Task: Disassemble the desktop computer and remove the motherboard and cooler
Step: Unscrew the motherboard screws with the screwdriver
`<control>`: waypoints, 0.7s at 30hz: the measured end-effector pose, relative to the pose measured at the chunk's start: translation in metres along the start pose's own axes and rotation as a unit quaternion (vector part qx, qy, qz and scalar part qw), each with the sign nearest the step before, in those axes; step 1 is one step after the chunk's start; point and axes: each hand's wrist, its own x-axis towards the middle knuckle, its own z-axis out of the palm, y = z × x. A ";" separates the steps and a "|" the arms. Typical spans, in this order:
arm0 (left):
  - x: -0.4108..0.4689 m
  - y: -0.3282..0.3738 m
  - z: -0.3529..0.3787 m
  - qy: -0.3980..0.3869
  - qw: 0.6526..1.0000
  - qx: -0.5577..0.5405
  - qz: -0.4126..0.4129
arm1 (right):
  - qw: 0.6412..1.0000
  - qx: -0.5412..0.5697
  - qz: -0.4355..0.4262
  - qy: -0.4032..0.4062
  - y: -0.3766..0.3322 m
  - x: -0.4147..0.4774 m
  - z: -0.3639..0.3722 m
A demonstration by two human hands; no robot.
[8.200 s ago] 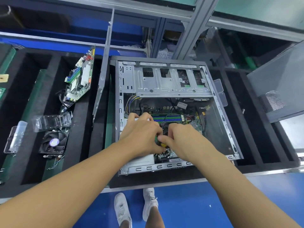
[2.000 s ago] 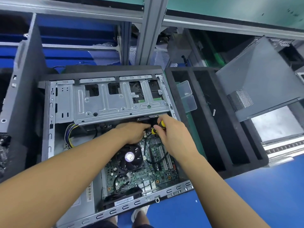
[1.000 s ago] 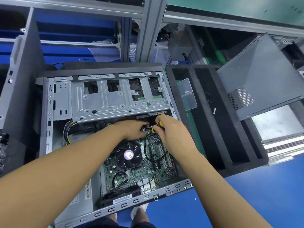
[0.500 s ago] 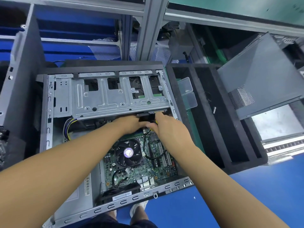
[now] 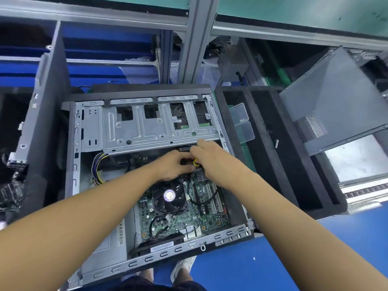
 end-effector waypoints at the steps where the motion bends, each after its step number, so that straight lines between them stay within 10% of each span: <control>1: 0.001 0.000 0.001 0.000 1.000 -0.007 0.003 | 1.000 0.007 -0.003 -0.007 0.000 0.001 -0.001; 7: 0.003 -0.003 0.004 0.023 1.000 0.008 0.016 | 0.981 0.149 0.099 0.069 -0.006 -0.002 -0.007; 10: 0.003 -0.004 0.006 0.046 0.999 0.019 0.013 | 0.978 0.039 0.173 0.105 -0.007 -0.004 -0.017; 21: 0.014 -0.011 0.005 0.015 0.975 -0.206 -0.085 | 0.993 0.026 0.117 0.007 -0.011 -0.002 -0.038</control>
